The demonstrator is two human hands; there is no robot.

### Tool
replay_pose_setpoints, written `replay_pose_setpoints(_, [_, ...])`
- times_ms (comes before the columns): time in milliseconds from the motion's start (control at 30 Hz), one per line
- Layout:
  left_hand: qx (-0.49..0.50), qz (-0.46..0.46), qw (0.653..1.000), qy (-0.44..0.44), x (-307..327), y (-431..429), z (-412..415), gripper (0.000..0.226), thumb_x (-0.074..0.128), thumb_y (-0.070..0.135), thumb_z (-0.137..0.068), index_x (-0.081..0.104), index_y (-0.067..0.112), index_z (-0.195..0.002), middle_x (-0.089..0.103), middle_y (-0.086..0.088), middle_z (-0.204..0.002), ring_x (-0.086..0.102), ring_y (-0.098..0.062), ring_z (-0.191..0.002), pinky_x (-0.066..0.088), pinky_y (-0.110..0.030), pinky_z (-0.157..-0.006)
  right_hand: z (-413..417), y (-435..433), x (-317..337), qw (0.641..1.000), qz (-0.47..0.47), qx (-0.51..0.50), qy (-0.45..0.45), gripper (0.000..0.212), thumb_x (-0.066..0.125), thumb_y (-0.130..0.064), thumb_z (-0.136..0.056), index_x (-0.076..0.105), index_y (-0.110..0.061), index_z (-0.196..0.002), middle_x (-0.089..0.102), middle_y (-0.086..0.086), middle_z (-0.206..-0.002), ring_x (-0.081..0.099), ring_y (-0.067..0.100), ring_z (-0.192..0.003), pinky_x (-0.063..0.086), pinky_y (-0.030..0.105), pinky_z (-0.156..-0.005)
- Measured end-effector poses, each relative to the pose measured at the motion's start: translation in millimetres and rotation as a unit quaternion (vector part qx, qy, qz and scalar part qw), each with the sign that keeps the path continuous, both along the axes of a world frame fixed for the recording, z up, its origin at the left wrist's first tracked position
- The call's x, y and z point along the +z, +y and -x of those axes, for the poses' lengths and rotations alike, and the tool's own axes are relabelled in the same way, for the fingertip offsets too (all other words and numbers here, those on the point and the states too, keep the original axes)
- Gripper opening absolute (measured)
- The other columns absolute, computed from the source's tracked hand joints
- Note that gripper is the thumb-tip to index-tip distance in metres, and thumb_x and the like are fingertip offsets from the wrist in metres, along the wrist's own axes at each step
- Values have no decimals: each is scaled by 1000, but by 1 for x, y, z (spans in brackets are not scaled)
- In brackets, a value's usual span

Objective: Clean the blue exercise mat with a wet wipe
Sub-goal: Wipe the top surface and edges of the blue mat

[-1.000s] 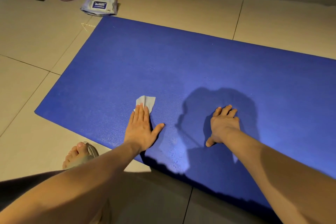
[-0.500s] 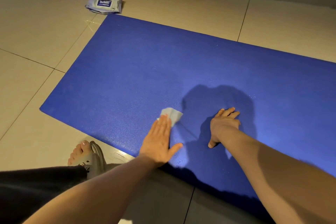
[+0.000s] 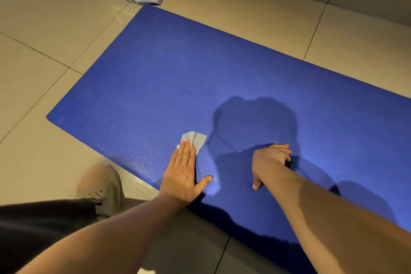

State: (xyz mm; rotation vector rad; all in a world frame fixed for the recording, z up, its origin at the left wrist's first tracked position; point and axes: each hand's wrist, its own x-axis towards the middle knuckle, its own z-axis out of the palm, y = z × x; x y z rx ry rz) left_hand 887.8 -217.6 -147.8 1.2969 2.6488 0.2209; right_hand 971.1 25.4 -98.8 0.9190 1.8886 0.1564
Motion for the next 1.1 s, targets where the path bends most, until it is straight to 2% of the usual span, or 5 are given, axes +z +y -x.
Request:
replay_pose_setpoints(400, [56, -51, 997, -21, -1, 9, -72, 100, 48, 69, -97, 18, -4, -159, 9, -19, -169, 5, -30, -158, 19, -49, -126, -9, 1, 6, 999, 3, 39, 35, 137, 84, -74, -56, 29, 4, -154, 22, 48, -149, 44, 56, -132, 57, 41, -93])
replay_pose_setpoints(533, [45, -43, 997, -42, 0, 9, -99, 98, 40, 70, -99, 12, 0, -161, 2, -15, -171, -2, -27, -158, 11, -45, -127, -20, 2, 5, 996, 3, 57, 62, 138, 83, -77, -55, 29, 3, -154, 25, 46, -150, 43, 57, -132, 52, 45, -97])
replay_pose_setpoints(700, [-19, 58, 998, -29, 7, -6, -78, 93, 22, 74, -101, 5, 7, -163, -7, -8, -170, -9, -22, -158, 6, -41, -128, -34, 9, 0, 992, 28, 63, 105, 148, 76, -83, -55, 15, 3, -157, 21, 37, -156, 30, 56, -141, 47, 47, -102])
replay_pose_setpoints(933, [163, 108, 980, -42, 18, 11, -45, 106, 17, 84, -93, -3, 7, -163, -10, -10, -170, -11, -24, -158, -8, -38, -127, -62, 14, 13, 986, 74, 30, 149, 149, 70, -82, -67, -18, -3, -157, -6, 28, -163, 1, 45, -152, 41, 53, -110])
replay_pose_setpoints(1100, [31, 89, 992, -85, 22, 20, -110, 99, 22, 77, -99, -16, 9, -159, -29, -6, -164, -34, -20, -149, -16, -35, -125, -64, 14, 13, 986, 80, 42, 140, 144, 68, -81, -70, -20, -7, -157, -9, 27, -164, -1, 44, -153, 38, 54, -113])
